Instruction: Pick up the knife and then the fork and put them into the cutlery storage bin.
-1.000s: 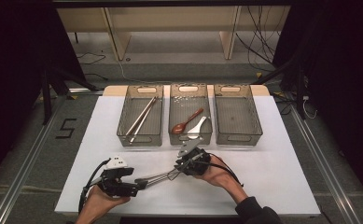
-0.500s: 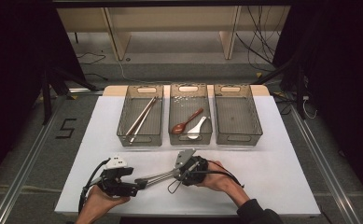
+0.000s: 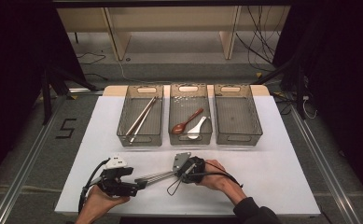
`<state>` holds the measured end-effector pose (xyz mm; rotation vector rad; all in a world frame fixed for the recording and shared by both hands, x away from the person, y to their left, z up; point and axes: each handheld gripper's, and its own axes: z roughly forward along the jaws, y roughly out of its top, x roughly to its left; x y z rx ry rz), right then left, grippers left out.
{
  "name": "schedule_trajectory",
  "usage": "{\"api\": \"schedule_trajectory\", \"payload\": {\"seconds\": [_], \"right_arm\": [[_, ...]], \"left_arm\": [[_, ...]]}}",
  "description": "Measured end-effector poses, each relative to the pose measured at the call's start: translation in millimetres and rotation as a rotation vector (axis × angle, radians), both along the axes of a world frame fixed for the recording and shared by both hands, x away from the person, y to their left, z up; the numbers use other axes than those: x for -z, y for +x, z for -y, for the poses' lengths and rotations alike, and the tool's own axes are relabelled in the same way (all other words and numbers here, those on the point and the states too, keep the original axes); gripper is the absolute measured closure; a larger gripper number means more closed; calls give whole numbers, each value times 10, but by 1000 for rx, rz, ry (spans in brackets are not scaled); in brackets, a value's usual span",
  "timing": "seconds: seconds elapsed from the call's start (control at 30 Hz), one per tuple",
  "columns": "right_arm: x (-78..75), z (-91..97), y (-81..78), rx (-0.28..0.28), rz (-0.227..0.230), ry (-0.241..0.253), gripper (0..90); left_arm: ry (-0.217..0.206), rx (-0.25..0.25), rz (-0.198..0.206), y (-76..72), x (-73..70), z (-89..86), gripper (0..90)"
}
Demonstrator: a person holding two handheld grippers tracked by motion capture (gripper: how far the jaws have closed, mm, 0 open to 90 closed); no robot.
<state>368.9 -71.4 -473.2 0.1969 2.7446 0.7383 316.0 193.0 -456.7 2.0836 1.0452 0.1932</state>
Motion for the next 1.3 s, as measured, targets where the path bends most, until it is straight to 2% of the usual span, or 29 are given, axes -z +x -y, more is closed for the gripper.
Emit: {"api": "schedule_trajectory", "payload": {"seconds": [0.17, 0.27, 0.8, 1.03, 1.3], "right_arm": [[-17, 18, 14, 9, -19, 2, 872], [-18, 33, 39, 22, -40, 13, 890], [-76, 69, 61, 49, -107, 61, 898], [-127, 107, 77, 56, -120, 96, 899], [-227, 142, 80, 75, -105, 113, 898]], "left_arm": [[-5, -5, 1, -2, 0, 2, 211], [1, 0, 0, 0, 0, -1, 212], [4, 1, -1, 1, 2, -2, 212], [4, 1, -5, 2, 8, 3, 212], [5, 1, -4, 1, 6, 0, 212]]}}
